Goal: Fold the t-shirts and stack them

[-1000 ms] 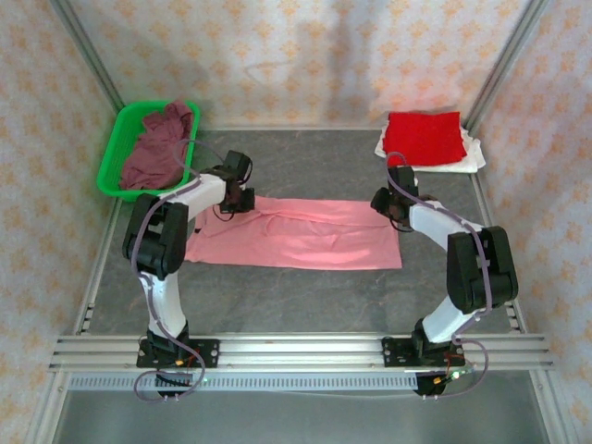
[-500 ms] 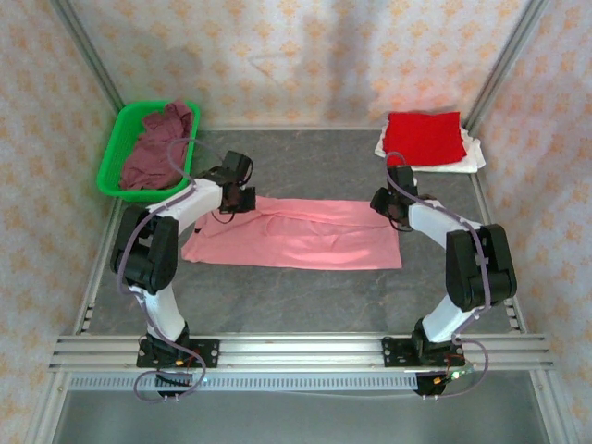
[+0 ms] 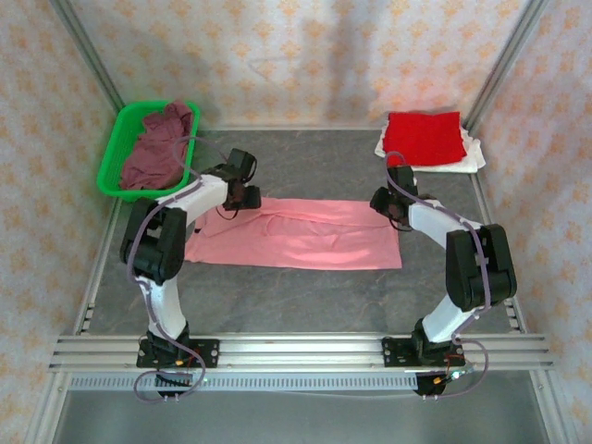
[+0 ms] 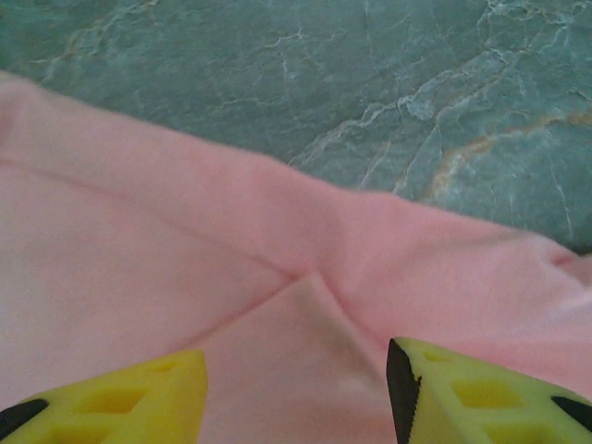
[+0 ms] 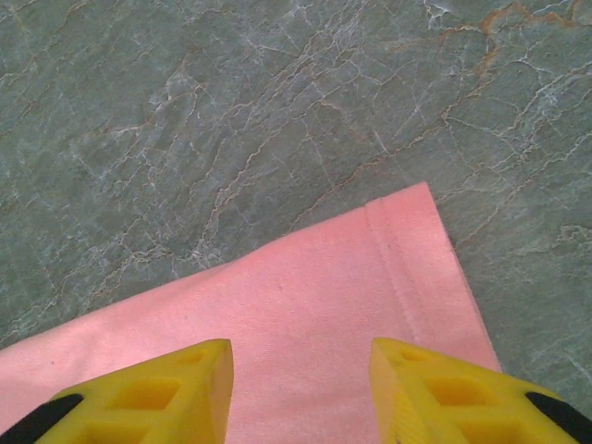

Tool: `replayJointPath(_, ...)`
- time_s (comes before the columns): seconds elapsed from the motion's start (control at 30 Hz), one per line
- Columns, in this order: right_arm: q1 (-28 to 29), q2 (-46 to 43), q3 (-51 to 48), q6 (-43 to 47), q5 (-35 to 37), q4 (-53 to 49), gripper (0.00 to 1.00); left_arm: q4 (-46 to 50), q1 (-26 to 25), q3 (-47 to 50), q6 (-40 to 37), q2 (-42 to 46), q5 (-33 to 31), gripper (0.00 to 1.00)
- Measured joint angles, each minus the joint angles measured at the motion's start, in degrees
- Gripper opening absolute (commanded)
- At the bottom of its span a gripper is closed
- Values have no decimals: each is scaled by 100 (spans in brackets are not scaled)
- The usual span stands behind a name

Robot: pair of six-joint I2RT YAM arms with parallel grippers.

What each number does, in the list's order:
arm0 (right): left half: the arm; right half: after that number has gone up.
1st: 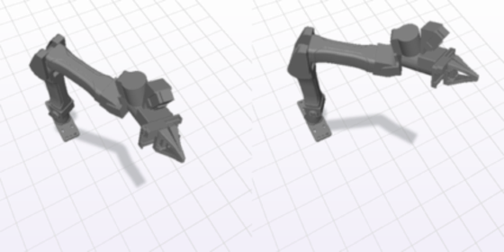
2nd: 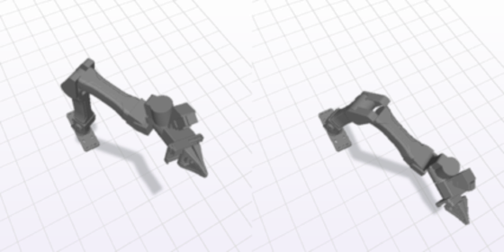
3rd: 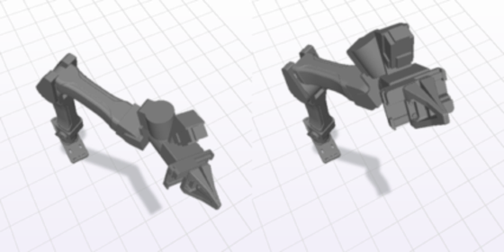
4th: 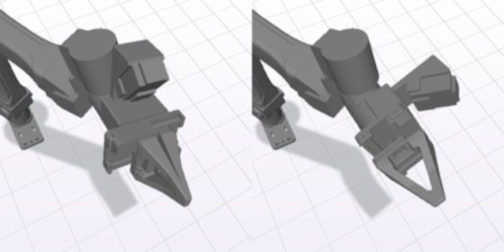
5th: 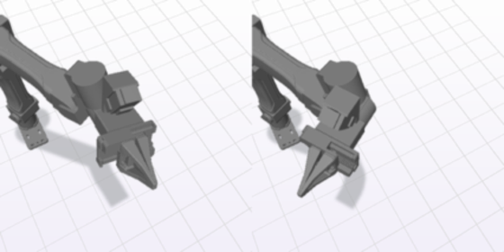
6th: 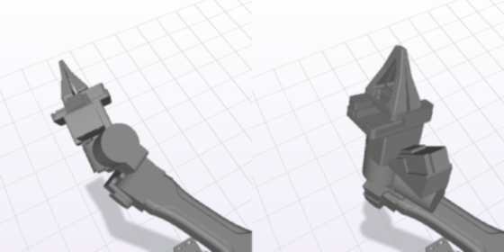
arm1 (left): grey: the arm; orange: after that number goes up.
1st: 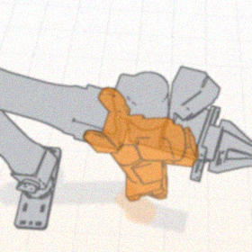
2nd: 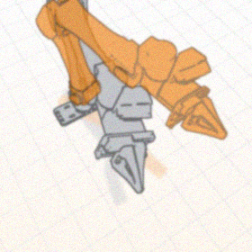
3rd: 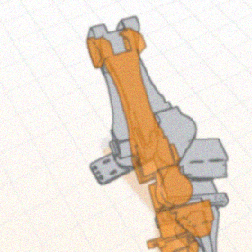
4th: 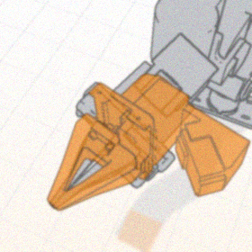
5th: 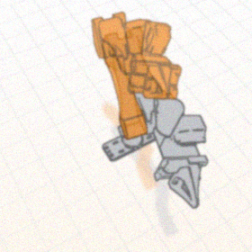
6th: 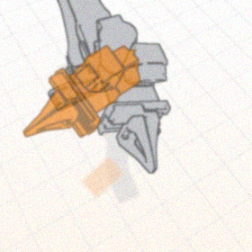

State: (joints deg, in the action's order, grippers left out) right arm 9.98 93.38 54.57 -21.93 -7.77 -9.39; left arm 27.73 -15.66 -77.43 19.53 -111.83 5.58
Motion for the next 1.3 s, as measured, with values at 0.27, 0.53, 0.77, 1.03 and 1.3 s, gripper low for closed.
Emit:
replayJointPath(0.27, 0, 0, 0, 17, 4, 0, 44, 11, 0, -17, 33, -227, -11, 7)
replayJointPath(0.53, 0, 0, 26, 15, 0, 2, 44, 2, -87, 378, 264, 442, -267, 12)
replayJointPath(0.77, 0, 35, 63, 15, -2, 2, 44, -216, -201, 979, 614, 896, -590, 3)
replayJointPath(1.03, 0, 109, 63, 15, -22, 2, 44, -621, -387, 1547, 1016, 1067, -793, 0)
replayJointPath(1.3, 0, 223, 63, 17, -22, 44, 44, -1355, -977, 2457, 1757, 1635, -1353, 7)
